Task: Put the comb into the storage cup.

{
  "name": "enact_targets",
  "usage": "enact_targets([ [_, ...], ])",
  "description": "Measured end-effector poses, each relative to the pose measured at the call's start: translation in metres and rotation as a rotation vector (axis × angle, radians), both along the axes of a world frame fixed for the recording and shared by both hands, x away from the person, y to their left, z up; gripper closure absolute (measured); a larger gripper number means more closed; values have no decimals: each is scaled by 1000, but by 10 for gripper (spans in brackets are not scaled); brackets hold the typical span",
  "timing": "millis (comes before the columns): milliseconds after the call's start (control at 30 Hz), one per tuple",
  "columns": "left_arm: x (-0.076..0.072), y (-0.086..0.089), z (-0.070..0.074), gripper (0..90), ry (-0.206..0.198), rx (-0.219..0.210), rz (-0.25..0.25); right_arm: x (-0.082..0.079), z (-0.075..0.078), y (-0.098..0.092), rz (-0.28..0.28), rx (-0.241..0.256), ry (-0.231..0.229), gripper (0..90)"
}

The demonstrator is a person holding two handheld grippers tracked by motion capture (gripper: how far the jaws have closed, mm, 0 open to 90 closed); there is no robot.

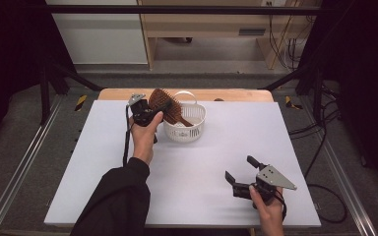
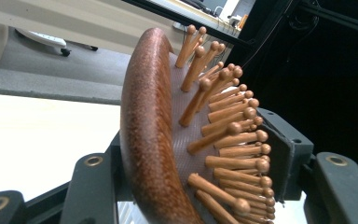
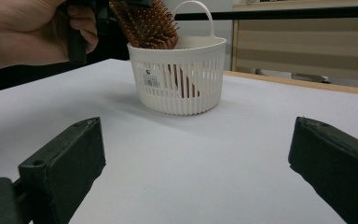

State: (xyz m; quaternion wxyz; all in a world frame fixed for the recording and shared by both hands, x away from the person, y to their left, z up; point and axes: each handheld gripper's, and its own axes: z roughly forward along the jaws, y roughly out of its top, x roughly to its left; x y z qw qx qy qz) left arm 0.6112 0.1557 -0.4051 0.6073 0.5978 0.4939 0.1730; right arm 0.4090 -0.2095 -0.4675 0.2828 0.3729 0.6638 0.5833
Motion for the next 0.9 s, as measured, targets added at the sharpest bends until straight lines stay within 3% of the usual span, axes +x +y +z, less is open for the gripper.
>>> enact_targets([
  [900, 3, 6, -6, 385, 16, -17, 29, -1, -1, 2, 9, -6, 5, 39],
])
